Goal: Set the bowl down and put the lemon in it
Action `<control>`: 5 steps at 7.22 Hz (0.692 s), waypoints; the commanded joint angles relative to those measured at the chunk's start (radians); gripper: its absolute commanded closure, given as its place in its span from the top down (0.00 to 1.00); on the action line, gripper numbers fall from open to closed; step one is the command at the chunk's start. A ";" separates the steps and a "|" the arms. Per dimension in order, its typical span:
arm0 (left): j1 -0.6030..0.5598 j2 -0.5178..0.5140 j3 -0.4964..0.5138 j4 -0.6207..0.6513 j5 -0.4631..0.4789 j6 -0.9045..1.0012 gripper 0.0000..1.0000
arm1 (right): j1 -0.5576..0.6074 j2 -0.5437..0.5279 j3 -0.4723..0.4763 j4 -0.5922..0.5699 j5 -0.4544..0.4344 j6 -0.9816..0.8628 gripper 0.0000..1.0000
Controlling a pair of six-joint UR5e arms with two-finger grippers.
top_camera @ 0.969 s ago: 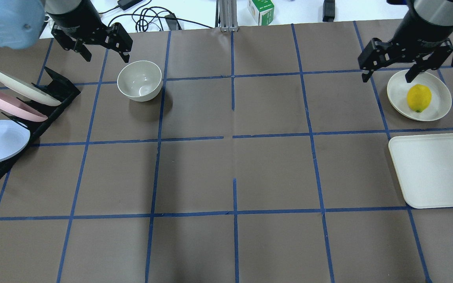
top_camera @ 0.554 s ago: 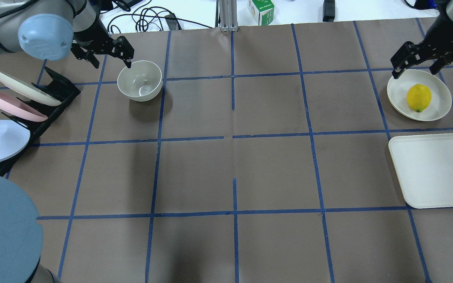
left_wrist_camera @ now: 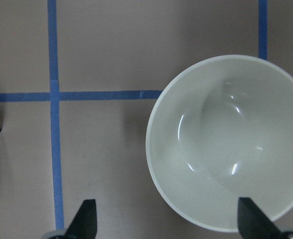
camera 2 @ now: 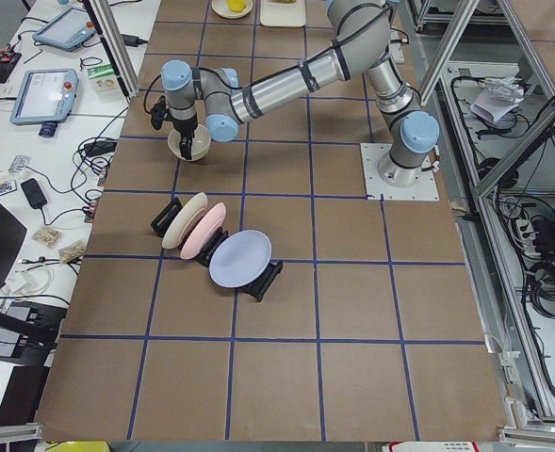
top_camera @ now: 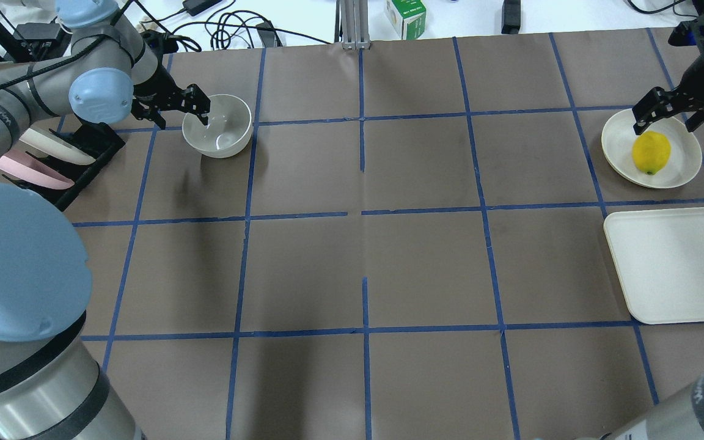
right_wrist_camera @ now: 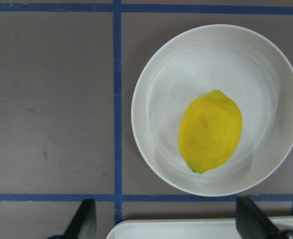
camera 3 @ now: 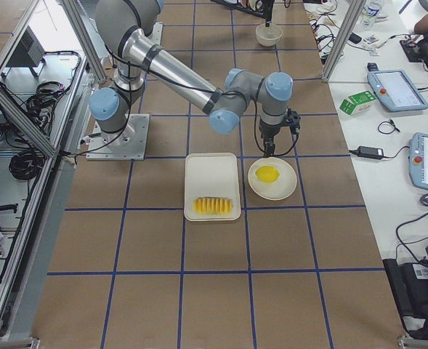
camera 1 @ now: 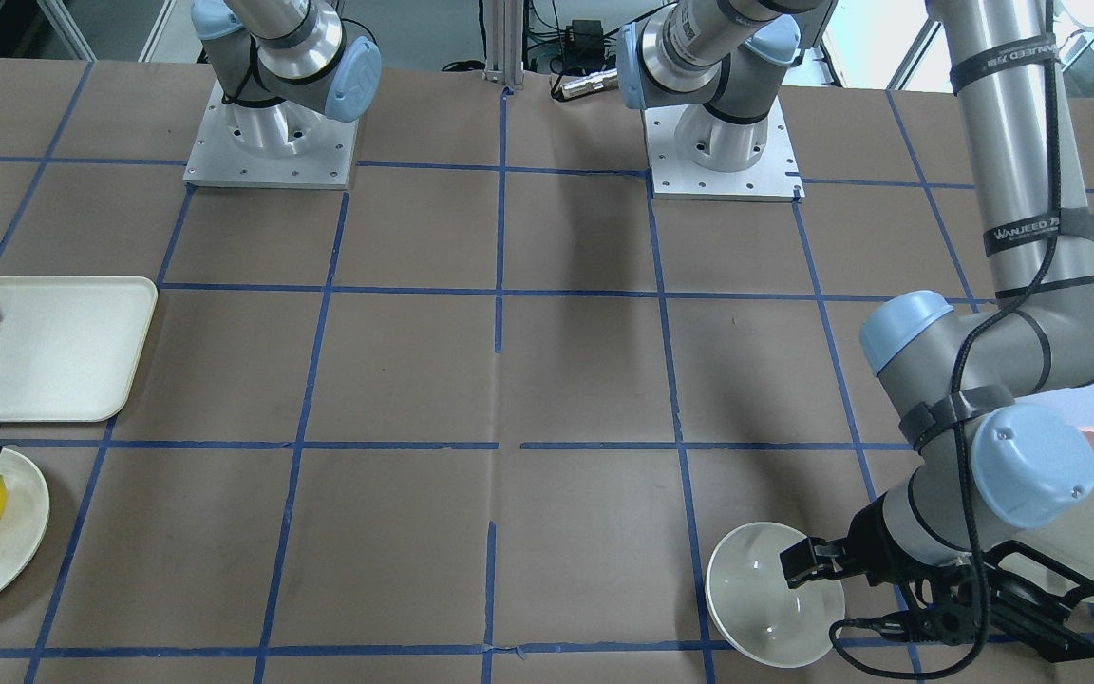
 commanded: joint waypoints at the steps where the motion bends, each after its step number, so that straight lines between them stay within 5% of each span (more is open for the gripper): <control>1: 0.001 -0.058 0.003 0.085 -0.019 -0.019 0.99 | -0.034 0.063 -0.003 -0.059 0.001 0.016 1.00; 3: 0.001 -0.063 0.005 0.078 -0.014 -0.024 0.48 | -0.039 0.118 -0.003 -0.148 -0.002 0.024 1.00; 5: -0.001 -0.062 0.003 0.076 -0.015 -0.024 0.17 | -0.039 0.135 -0.004 -0.150 0.002 0.103 1.00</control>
